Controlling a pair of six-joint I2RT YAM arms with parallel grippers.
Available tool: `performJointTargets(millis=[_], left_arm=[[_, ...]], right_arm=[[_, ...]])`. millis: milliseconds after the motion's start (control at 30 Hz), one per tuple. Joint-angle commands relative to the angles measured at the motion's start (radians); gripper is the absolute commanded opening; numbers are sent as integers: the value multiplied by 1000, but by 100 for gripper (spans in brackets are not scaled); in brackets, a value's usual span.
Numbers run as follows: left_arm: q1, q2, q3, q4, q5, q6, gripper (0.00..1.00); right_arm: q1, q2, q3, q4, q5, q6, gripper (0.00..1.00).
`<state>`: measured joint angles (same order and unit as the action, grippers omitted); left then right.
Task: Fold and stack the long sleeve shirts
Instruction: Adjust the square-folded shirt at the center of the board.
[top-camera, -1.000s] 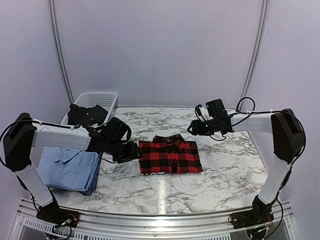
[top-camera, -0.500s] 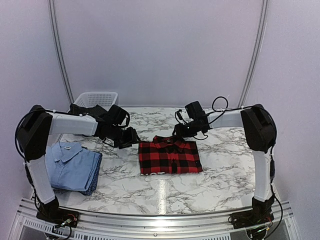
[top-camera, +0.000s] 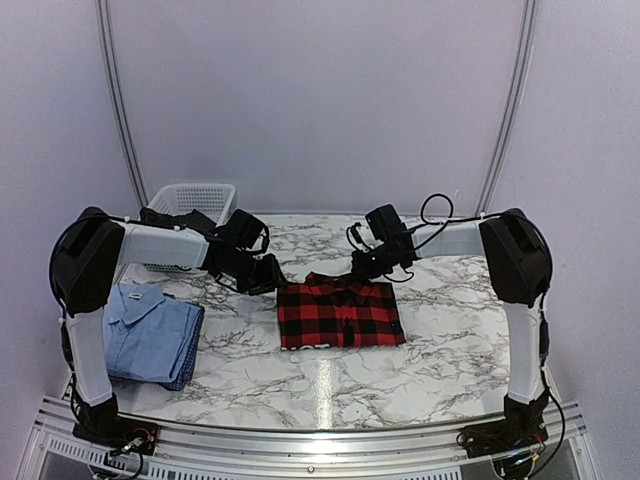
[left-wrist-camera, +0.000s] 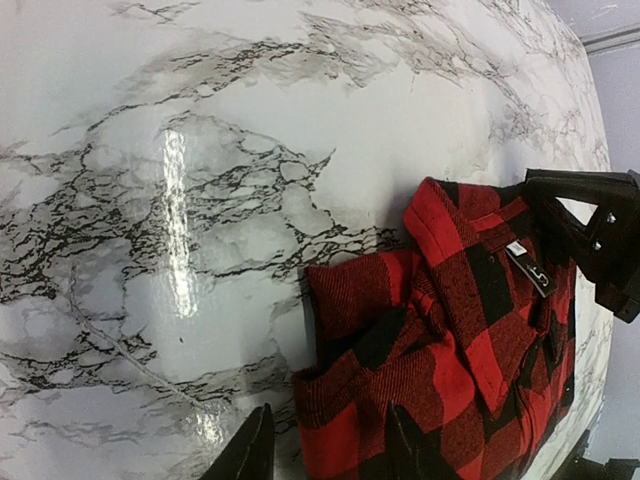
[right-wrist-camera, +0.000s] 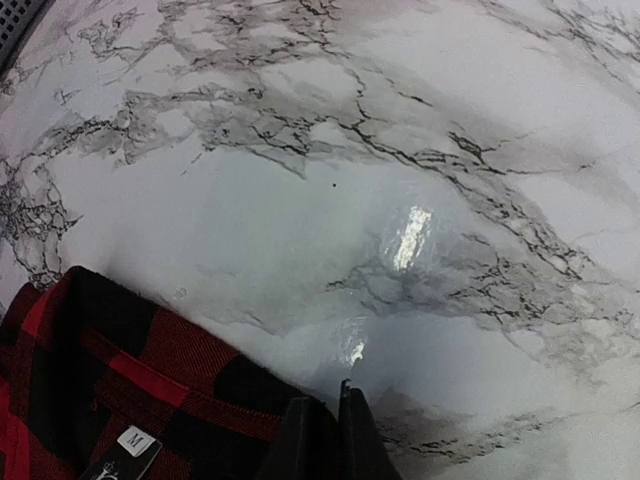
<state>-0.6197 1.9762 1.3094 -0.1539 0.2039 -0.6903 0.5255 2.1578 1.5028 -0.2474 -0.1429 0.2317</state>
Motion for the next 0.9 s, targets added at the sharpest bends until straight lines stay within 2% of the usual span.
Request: performJointTargets(millis=[0, 133, 367, 633, 700, 800, 867], left_arm=[[5, 27, 31, -13, 17, 13, 37], [5, 28, 33, -13, 22, 18, 31], [5, 30, 48, -13, 22, 31, 30], [5, 69, 82, -14, 17, 39, 27], [5, 81, 90, -13, 16, 42, 25], [5, 90, 96, -16, 12, 44, 22], [5, 97, 100, -18, 13, 46, 20]], right_arm=[[26, -87, 12, -29, 56, 3, 2], [33, -150, 2, -50, 101, 14, 0], [46, -221, -25, -99, 204, 31, 0], [43, -147, -25, -95, 271, 39, 1], [43, -122, -10, -104, 275, 38, 11], [41, -130, -9, -104, 269, 40, 38], [41, -163, -27, -96, 269, 40, 49]])
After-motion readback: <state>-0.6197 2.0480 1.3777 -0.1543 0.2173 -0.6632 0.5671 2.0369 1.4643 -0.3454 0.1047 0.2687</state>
